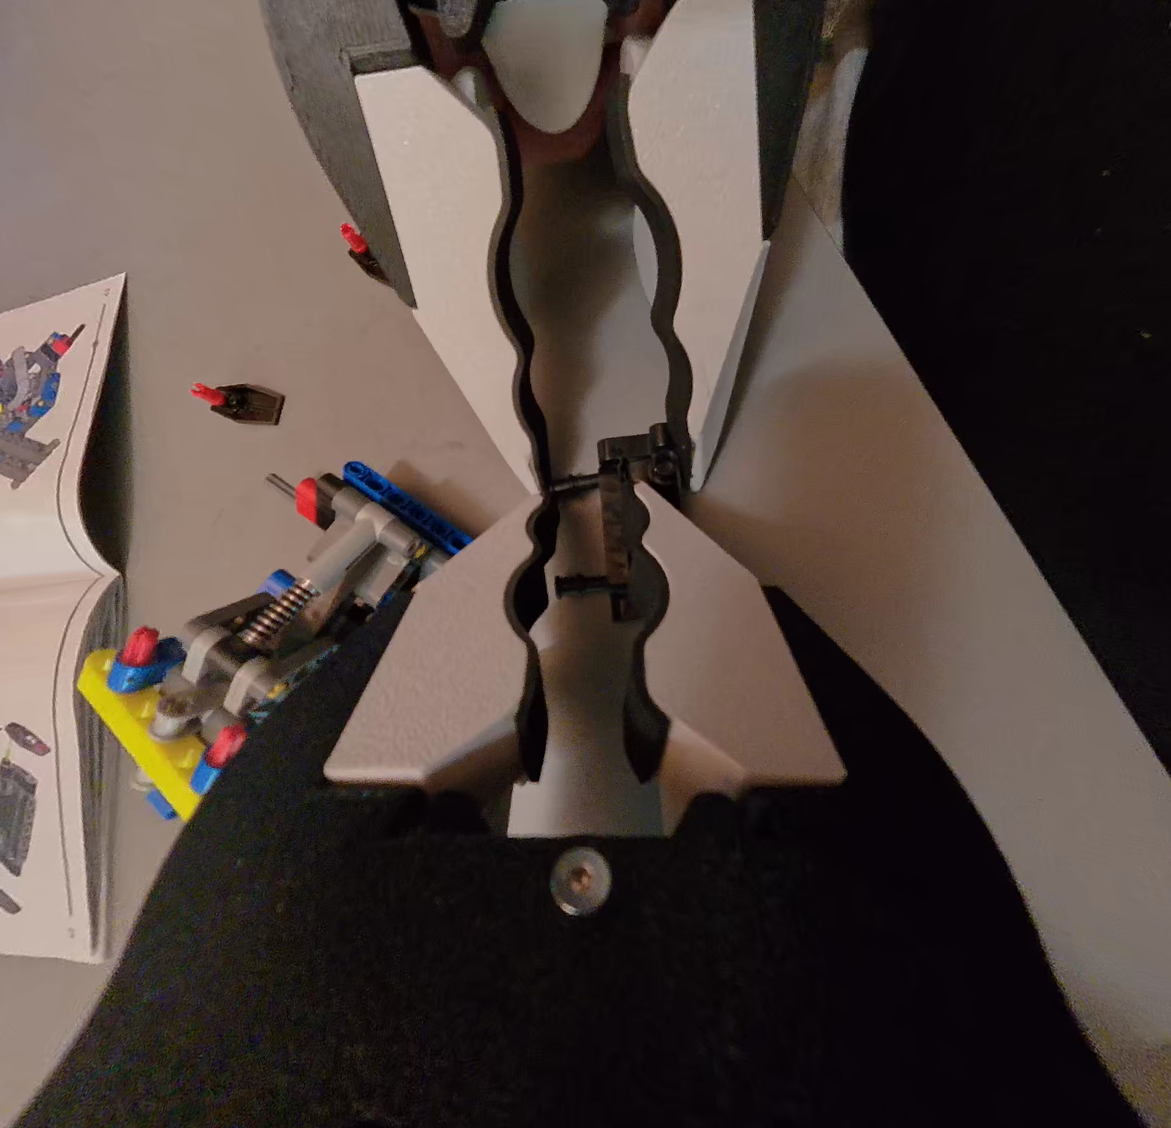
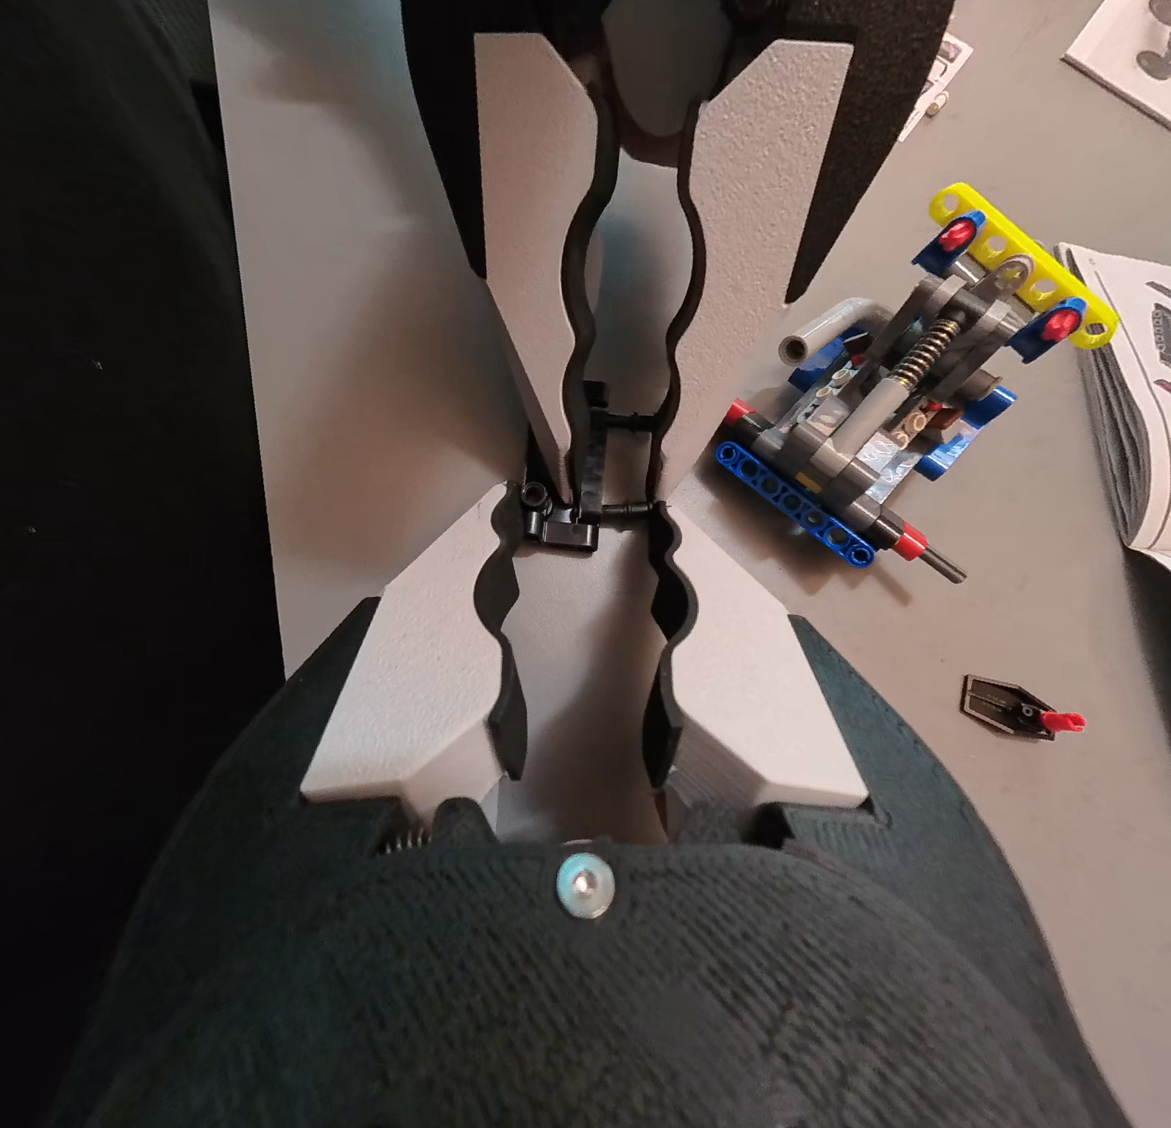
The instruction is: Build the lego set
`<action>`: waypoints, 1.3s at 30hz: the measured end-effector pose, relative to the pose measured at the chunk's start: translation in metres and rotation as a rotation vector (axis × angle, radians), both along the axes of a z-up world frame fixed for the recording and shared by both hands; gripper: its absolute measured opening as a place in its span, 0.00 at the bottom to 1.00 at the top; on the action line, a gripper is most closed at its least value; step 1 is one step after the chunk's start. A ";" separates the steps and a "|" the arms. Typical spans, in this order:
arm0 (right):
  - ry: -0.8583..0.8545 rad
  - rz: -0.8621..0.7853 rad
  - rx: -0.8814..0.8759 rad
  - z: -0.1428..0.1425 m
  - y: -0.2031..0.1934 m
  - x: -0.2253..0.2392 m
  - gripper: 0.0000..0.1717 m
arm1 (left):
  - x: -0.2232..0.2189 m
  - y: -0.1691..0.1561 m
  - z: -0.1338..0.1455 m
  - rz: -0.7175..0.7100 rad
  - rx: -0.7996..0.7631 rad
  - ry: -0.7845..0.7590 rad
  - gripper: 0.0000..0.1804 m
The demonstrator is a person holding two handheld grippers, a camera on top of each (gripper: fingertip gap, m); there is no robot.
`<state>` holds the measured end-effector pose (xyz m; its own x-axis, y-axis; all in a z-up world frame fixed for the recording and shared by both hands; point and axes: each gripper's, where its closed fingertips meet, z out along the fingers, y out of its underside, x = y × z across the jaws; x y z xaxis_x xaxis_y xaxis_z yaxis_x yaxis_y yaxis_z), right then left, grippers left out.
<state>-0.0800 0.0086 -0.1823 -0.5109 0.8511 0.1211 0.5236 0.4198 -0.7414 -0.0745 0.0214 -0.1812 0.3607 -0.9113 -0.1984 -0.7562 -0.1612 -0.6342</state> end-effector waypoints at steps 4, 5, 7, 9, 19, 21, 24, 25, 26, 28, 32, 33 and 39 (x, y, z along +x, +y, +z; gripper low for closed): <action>-0.028 -0.040 -0.061 0.000 0.003 -0.001 0.23 | -0.001 0.002 0.000 0.078 -0.057 -0.085 0.10; -0.044 -0.051 -0.098 0.001 0.005 -0.001 0.24 | -0.001 0.003 -0.001 0.087 -0.060 -0.105 0.11; -0.039 -0.049 -0.091 0.001 0.006 -0.001 0.23 | -0.001 0.004 0.000 0.110 -0.089 -0.131 0.11; -0.029 -0.043 -0.072 0.001 0.006 -0.001 0.23 | 0.000 0.003 -0.001 0.114 -0.089 -0.134 0.11; -0.043 0.009 -0.093 0.000 0.005 0.005 0.23 | 0.002 0.002 -0.001 0.185 -0.122 -0.165 0.11; -0.031 0.018 -0.076 0.001 0.005 0.004 0.23 | 0.003 -0.001 -0.002 0.198 -0.160 -0.196 0.07; 0.007 0.057 -0.031 0.002 0.005 0.004 0.24 | 0.006 -0.002 -0.002 0.172 -0.111 -0.188 0.03; 0.006 0.069 -0.033 0.002 0.005 0.004 0.23 | 0.007 -0.002 -0.002 0.169 -0.082 -0.170 0.03; 0.000 0.079 -0.040 0.002 0.005 0.004 0.23 | 0.007 -0.002 -0.002 0.171 -0.066 -0.158 0.03; -0.007 0.091 -0.044 0.002 0.006 0.004 0.23 | 0.007 -0.002 -0.002 0.180 -0.076 -0.164 0.03; 0.012 0.089 -0.017 0.001 0.006 0.005 0.23 | 0.005 -0.001 -0.002 0.196 -0.107 -0.191 0.03; 0.010 0.078 -0.019 0.001 0.006 0.005 0.23 | 0.005 -0.001 -0.002 0.197 -0.100 -0.187 0.03; 0.027 0.033 0.006 0.001 0.007 0.007 0.23 | 0.006 -0.001 -0.003 0.218 -0.084 -0.201 0.03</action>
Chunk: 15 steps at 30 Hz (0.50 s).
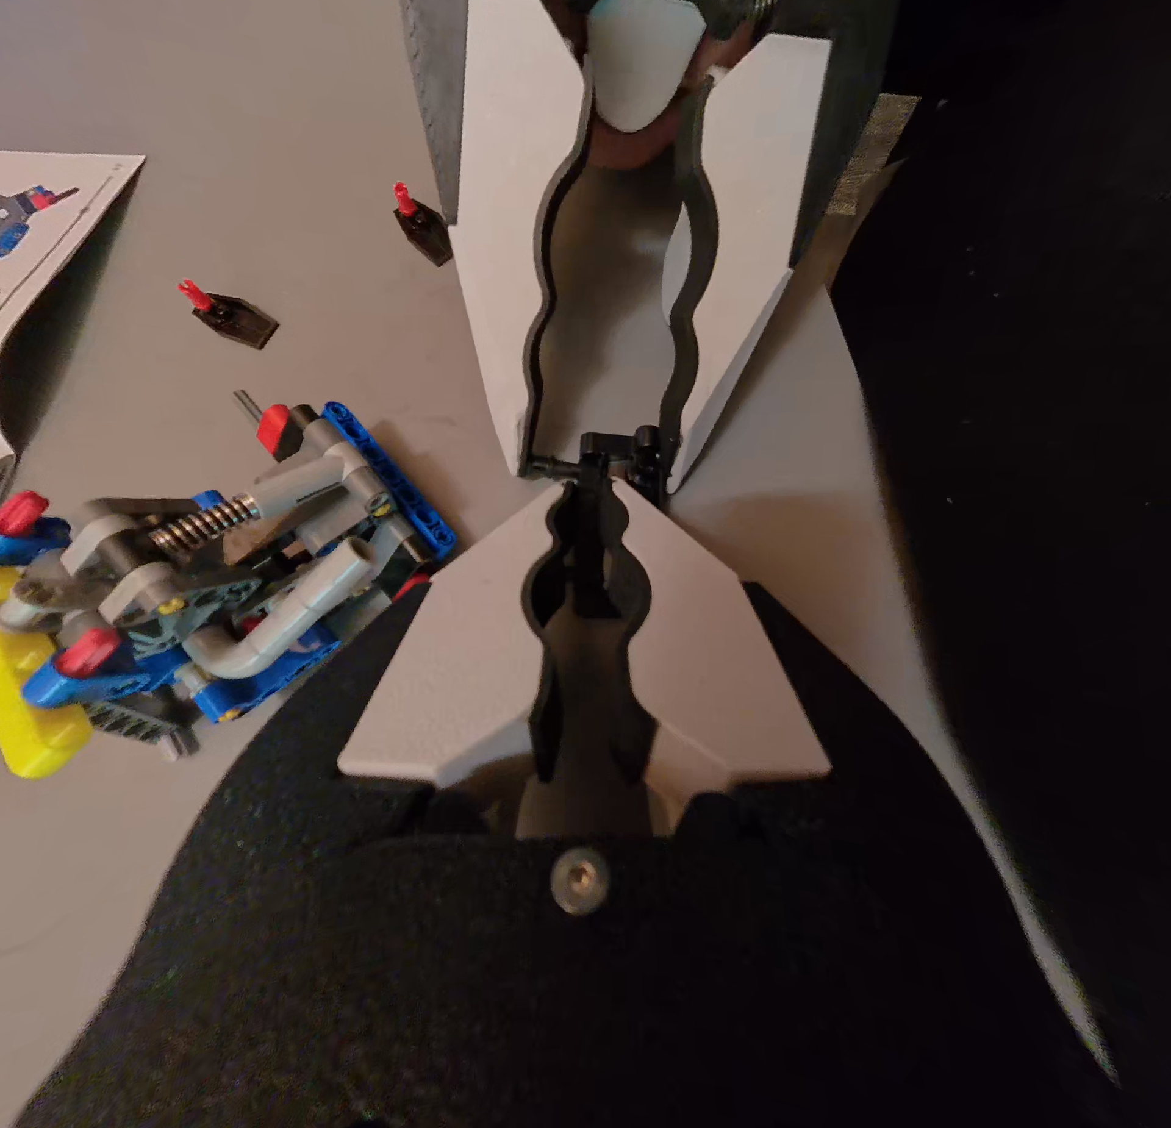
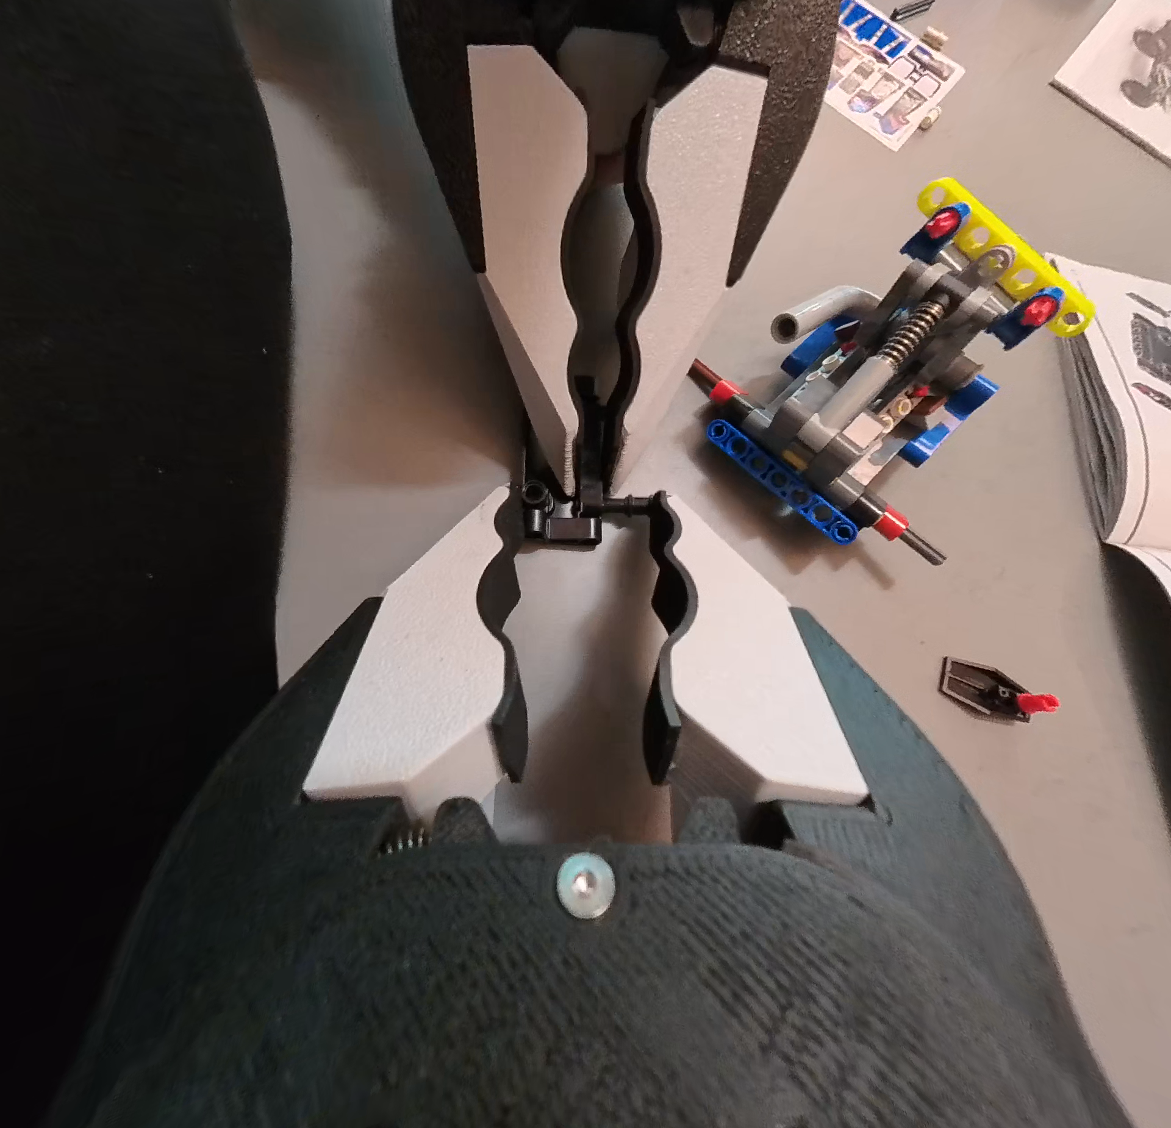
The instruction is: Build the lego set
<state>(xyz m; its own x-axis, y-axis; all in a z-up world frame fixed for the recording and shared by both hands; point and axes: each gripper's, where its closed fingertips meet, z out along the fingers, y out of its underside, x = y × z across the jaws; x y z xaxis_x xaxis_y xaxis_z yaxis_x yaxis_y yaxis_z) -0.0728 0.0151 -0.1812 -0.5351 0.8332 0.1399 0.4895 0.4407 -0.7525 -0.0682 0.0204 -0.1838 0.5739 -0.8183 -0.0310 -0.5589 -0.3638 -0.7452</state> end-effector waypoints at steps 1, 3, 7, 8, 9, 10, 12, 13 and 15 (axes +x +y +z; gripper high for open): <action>0.001 -0.001 0.002 0.000 -0.001 0.000 0.23 | 0.001 -0.001 0.000 -0.007 -0.005 -0.004 0.03; 0.001 0.004 0.001 0.000 -0.002 0.001 0.23 | 0.002 -0.002 0.000 -0.020 0.000 -0.001 0.03; 0.011 -0.008 0.015 0.000 -0.003 0.001 0.22 | 0.002 -0.003 0.000 -0.033 -0.010 -0.010 0.03; 0.004 -0.015 0.004 0.000 -0.003 0.001 0.23 | 0.002 -0.003 0.000 -0.038 0.000 -0.005 0.03; -0.020 -0.028 -0.030 -0.001 -0.003 0.001 0.23 | 0.002 -0.003 0.000 -0.039 0.002 -0.003 0.03; -0.050 -0.044 -0.078 -0.001 -0.003 0.000 0.23 | 0.002 -0.003 0.001 -0.040 -0.001 -0.006 0.03; -0.078 -0.045 -0.122 -0.001 -0.003 0.000 0.24 | -0.001 -0.002 0.002 -0.040 0.008 0.004 0.07; -0.087 -0.048 -0.137 -0.001 -0.003 0.000 0.24 | -0.005 0.000 0.002 -0.028 0.022 0.024 0.11; -0.089 -0.048 -0.142 -0.001 -0.003 0.000 0.24 | -0.003 -0.007 0.001 -0.069 -0.002 0.016 0.02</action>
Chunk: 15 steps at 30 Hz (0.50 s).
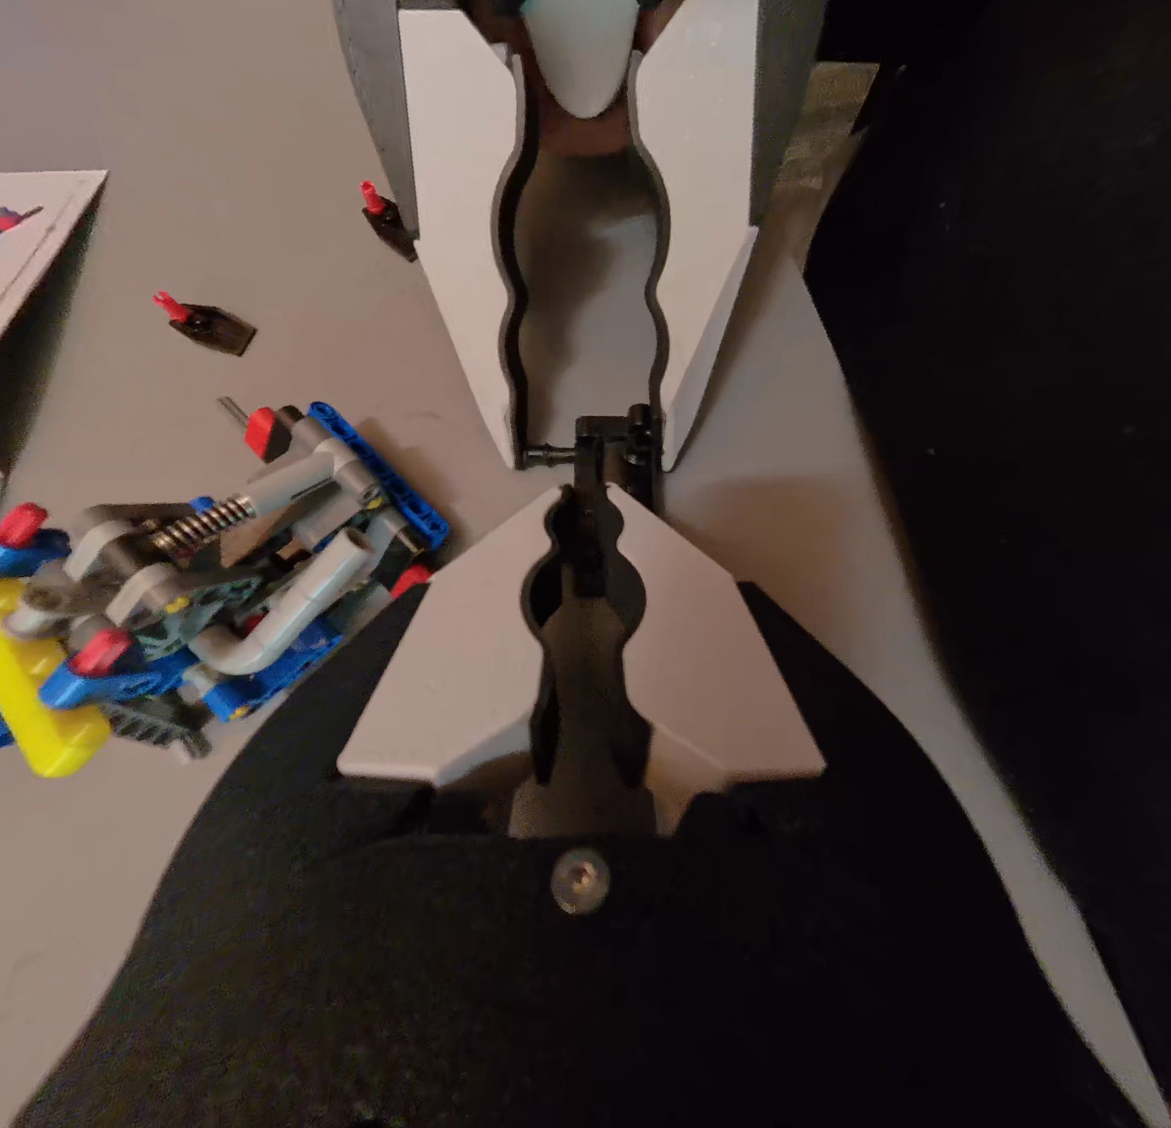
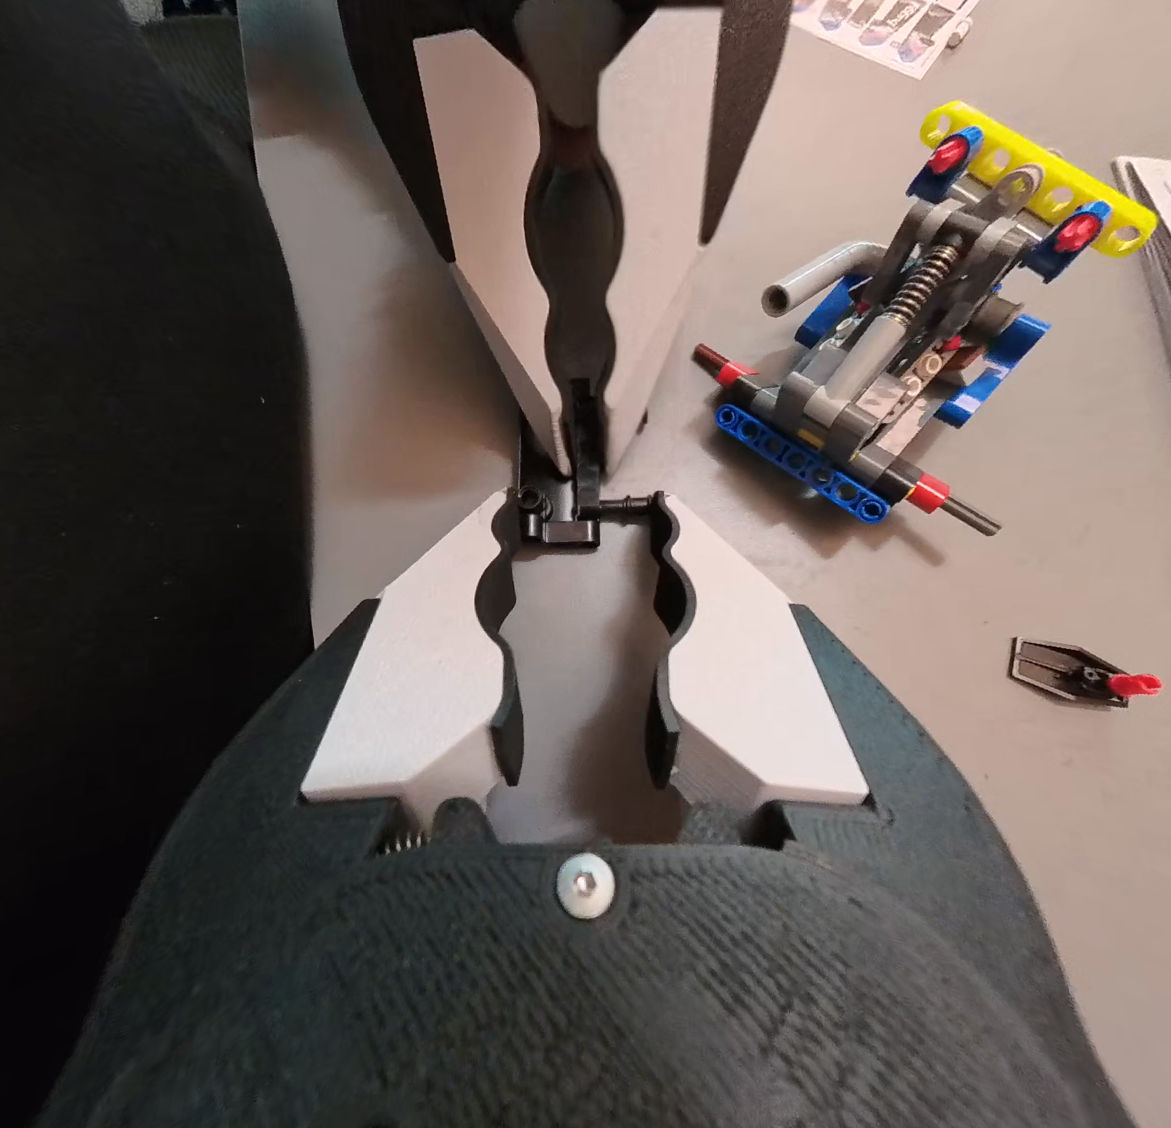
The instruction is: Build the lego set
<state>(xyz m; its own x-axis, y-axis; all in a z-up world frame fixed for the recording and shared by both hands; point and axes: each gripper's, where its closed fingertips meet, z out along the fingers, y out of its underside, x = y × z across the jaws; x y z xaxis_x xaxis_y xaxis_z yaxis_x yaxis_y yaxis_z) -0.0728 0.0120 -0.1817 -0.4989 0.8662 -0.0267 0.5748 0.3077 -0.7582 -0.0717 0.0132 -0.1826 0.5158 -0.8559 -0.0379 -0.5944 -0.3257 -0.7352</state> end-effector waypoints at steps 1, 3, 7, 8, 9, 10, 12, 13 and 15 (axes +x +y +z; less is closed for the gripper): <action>-0.001 0.001 0.000 0.000 0.000 0.000 0.23 | 0.001 0.000 0.000 0.008 0.007 -0.007 0.02; 0.005 0.008 0.012 0.000 0.000 0.000 0.23 | 0.000 0.001 0.000 0.019 0.016 0.007 0.03; 0.066 0.014 0.106 0.001 0.008 -0.004 0.23 | -0.004 0.009 -0.001 0.071 0.066 0.033 0.03; 0.065 0.023 0.107 0.000 0.008 -0.004 0.23 | -0.004 0.009 -0.001 0.076 0.071 0.030 0.03; 0.075 0.031 0.123 0.000 0.008 -0.004 0.23 | -0.004 0.009 -0.001 0.075 0.078 0.034 0.03; 0.076 0.025 0.127 0.000 0.008 -0.003 0.23 | -0.004 0.008 -0.001 0.070 0.083 0.036 0.03; 0.079 0.019 0.134 0.000 0.007 -0.003 0.23 | -0.004 0.008 -0.001 0.067 0.057 0.016 0.03; 0.081 0.017 0.136 0.000 0.007 -0.003 0.23 | -0.003 0.008 -0.001 0.065 0.042 0.005 0.03; 0.059 -0.005 0.103 0.000 0.007 -0.003 0.23 | -0.003 0.008 -0.001 0.048 0.053 0.010 0.03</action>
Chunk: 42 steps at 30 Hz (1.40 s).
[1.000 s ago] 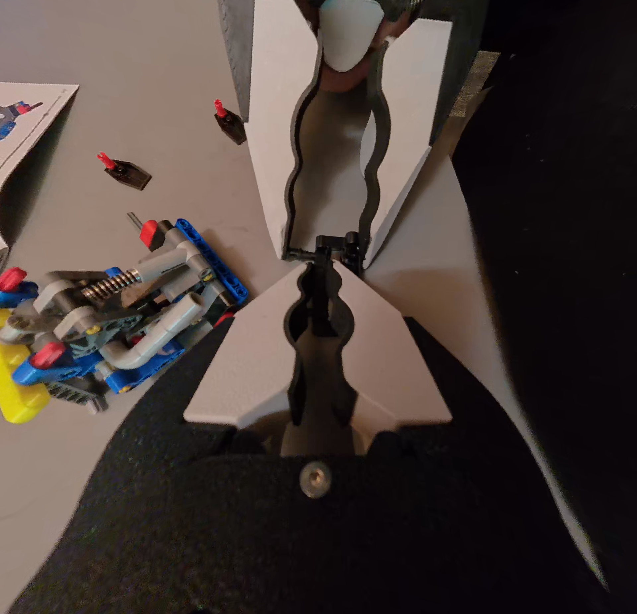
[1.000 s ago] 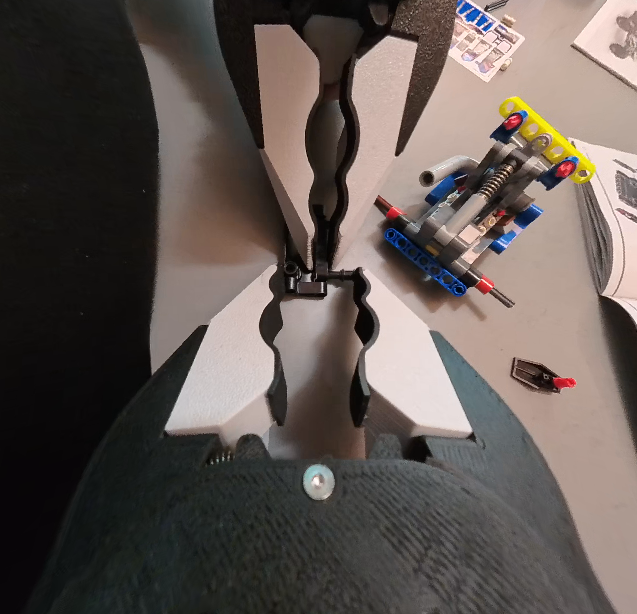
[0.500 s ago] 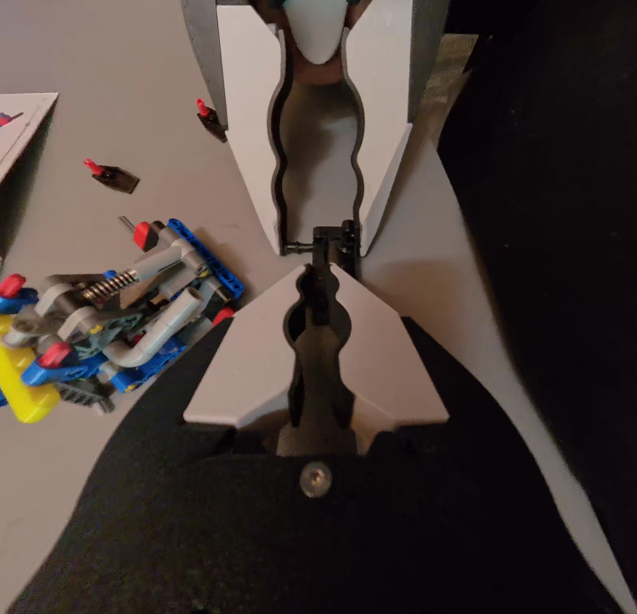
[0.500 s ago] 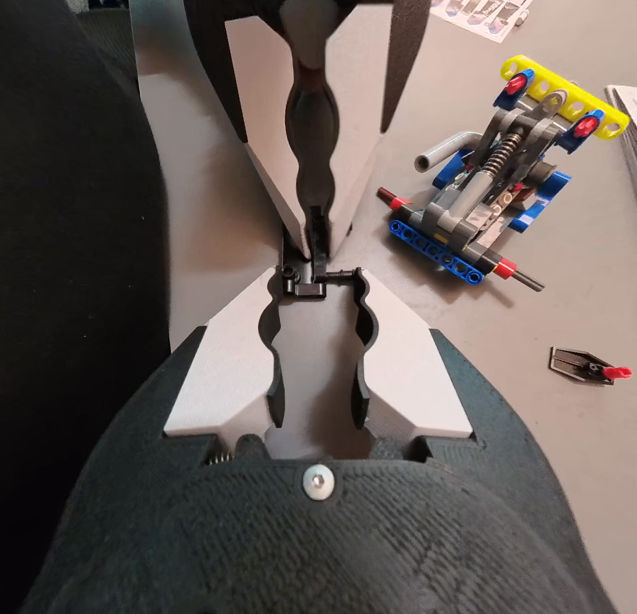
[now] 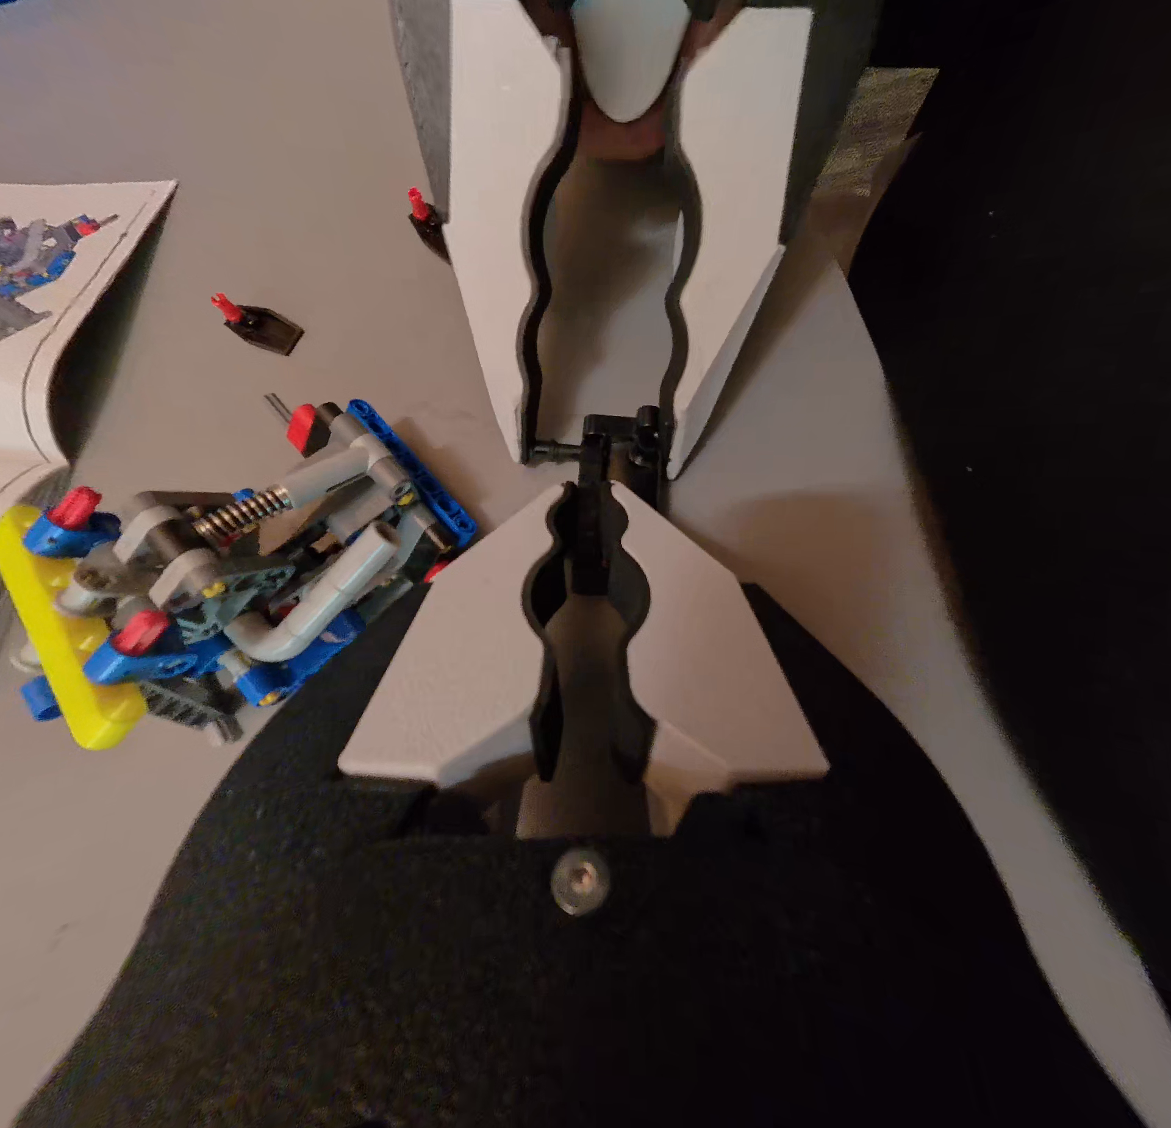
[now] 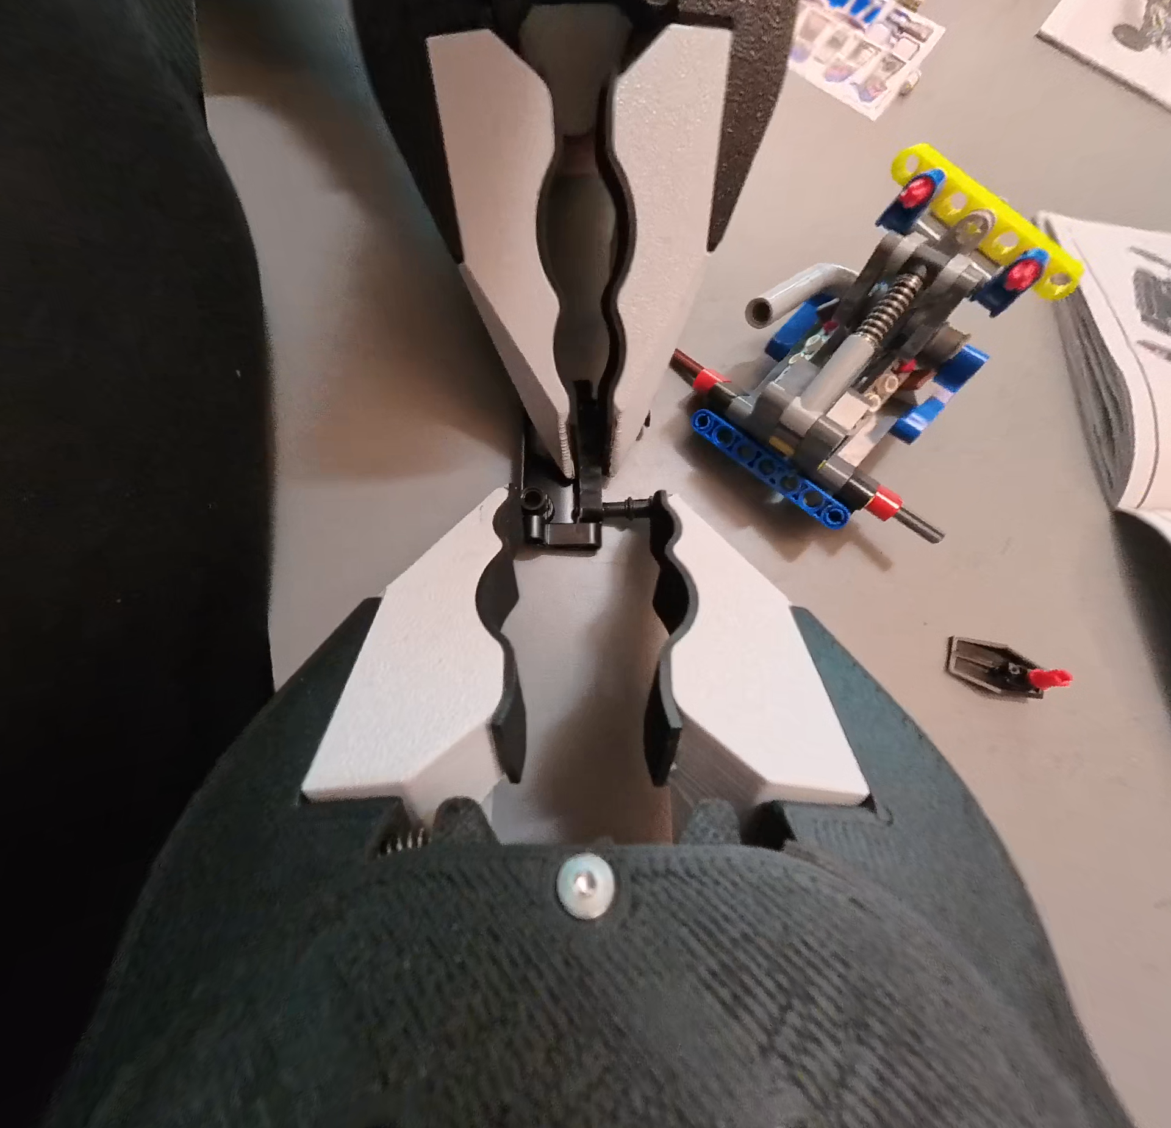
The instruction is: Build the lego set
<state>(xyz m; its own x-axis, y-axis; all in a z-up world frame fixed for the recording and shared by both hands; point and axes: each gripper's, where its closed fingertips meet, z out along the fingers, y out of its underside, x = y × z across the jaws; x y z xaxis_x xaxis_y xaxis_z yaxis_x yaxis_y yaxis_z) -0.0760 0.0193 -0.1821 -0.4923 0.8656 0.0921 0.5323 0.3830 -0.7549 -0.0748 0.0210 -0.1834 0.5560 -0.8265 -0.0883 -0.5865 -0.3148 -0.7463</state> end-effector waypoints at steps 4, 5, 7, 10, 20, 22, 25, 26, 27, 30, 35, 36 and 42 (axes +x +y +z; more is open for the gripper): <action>-0.052 0.004 -0.109 0.002 -0.006 0.005 0.24 | 0.003 -0.005 0.001 -0.139 0.093 0.052 0.03; -0.059 0.047 -0.174 0.007 -0.012 0.010 0.29 | 0.004 -0.008 0.002 -0.196 0.166 0.090 0.03; -0.047 0.078 -0.316 0.024 -0.013 0.018 0.24 | 0.009 -0.013 0.003 -0.278 0.310 0.166 0.02; 0.033 -0.097 -0.479 0.039 0.017 0.007 0.16 | 0.013 -0.017 0.005 -0.316 0.406 0.224 0.02; -0.219 0.045 -0.480 0.011 -0.014 0.015 0.04 | 0.015 -0.021 0.006 -0.410 0.483 0.237 0.02; -0.214 0.064 -0.464 0.011 -0.015 0.018 0.04 | 0.017 -0.021 0.007 -0.399 0.488 0.219 0.03; -0.175 -0.003 -0.476 0.014 -0.009 0.019 0.04 | 0.007 -0.011 0.016 -0.229 0.434 0.155 0.11; -0.125 -0.054 -0.481 0.020 -0.003 0.016 0.04 | 0.001 -0.008 0.025 -0.151 0.397 0.089 0.12; -0.064 -0.108 -0.493 0.027 0.005 0.015 0.03 | -0.008 -0.002 0.035 -0.035 0.361 0.003 0.12; 0.154 -0.255 -0.590 0.057 0.024 0.012 0.03 | -0.037 0.008 0.052 0.312 0.162 -0.297 0.17; 0.347 -0.275 -0.683 0.086 0.009 0.010 0.02 | -0.004 -0.009 0.061 0.365 -0.182 -0.738 0.14; 0.375 -0.288 -0.680 0.089 0.007 0.007 0.02 | -0.001 -0.008 0.060 0.375 -0.210 -0.764 0.14; 0.463 -0.294 -0.661 0.099 0.000 0.009 0.02 | 0.003 -0.012 0.074 0.347 -0.279 -0.987 0.13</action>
